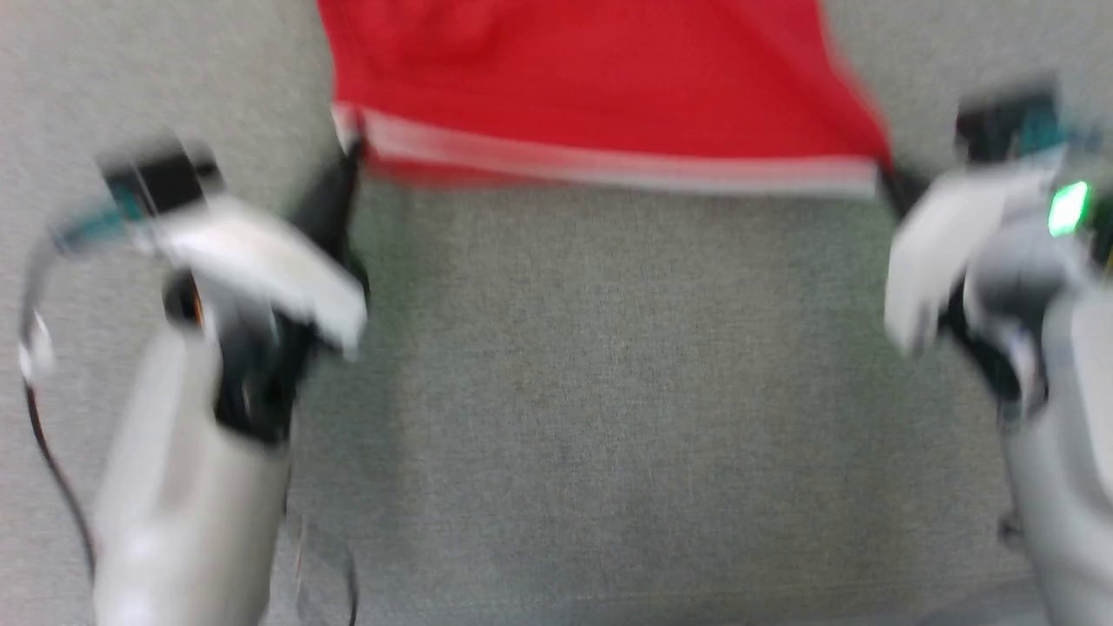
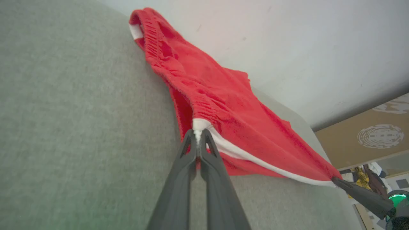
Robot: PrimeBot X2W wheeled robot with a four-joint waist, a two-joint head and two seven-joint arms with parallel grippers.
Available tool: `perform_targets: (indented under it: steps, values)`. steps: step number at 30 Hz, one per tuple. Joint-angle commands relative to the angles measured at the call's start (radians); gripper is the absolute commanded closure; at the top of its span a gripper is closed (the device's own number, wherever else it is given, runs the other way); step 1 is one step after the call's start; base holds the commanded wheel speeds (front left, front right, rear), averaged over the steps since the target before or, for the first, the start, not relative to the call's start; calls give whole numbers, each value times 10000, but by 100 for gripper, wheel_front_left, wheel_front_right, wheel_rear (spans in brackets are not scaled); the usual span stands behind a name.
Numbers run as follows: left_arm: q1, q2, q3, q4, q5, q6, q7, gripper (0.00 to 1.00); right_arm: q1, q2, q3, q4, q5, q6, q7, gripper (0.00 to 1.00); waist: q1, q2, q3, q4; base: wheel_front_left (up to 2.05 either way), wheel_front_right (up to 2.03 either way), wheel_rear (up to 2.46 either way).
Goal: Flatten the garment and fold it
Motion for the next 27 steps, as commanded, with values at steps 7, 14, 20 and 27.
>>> perform_targets:
  steps: [7,14,20,27]
  values:
    - [3472,875,-982,-1214,835,22,595,100,3908,392,-1111,-1830,590,-21,903,100,3,0,-2120,356,0,0,0]
    - [5623,1028,-1460,-2397,852,426,1149,100,6660,1255,-2122,-3529,256,-21,1739,100,3,0,-2546,578,0,0,0]
    - [6467,896,-1800,-3311,900,676,1277,100,7755,1636,-2870,-4731,27,-21,2134,100,3,0,-2682,857,0,0,0]
    - [5843,283,-1709,-3616,1106,760,295,100,6782,1681,-2914,-5544,-253,-21,1675,100,3,0,-2402,1197,0,0,0]
